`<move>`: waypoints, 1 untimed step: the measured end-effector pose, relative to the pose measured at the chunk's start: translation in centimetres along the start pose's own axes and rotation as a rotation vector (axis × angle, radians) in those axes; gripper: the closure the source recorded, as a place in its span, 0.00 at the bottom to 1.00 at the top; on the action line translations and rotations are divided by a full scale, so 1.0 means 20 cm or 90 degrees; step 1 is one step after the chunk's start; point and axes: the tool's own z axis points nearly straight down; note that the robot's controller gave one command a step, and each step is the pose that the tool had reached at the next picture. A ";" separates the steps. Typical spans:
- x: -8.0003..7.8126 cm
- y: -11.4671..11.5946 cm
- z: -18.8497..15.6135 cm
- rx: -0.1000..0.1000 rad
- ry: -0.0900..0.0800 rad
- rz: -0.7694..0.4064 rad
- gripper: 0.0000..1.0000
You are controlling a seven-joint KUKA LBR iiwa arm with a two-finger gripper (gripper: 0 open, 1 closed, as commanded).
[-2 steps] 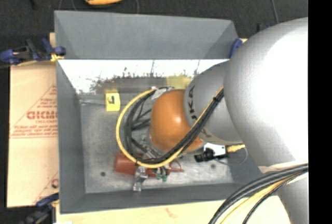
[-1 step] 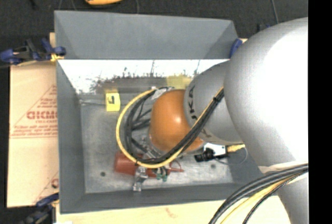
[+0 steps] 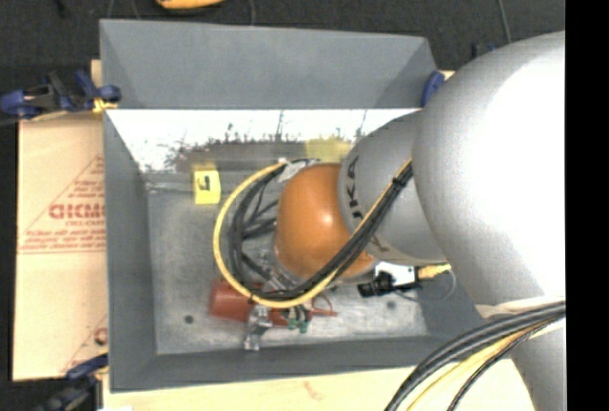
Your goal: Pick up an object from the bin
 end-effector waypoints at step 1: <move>0.01 0.00 -0.06 0.002 0.007 0.000 1.00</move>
Offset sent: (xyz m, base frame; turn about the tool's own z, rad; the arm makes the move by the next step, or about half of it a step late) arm 0.0000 0.0001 0.0229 -0.0001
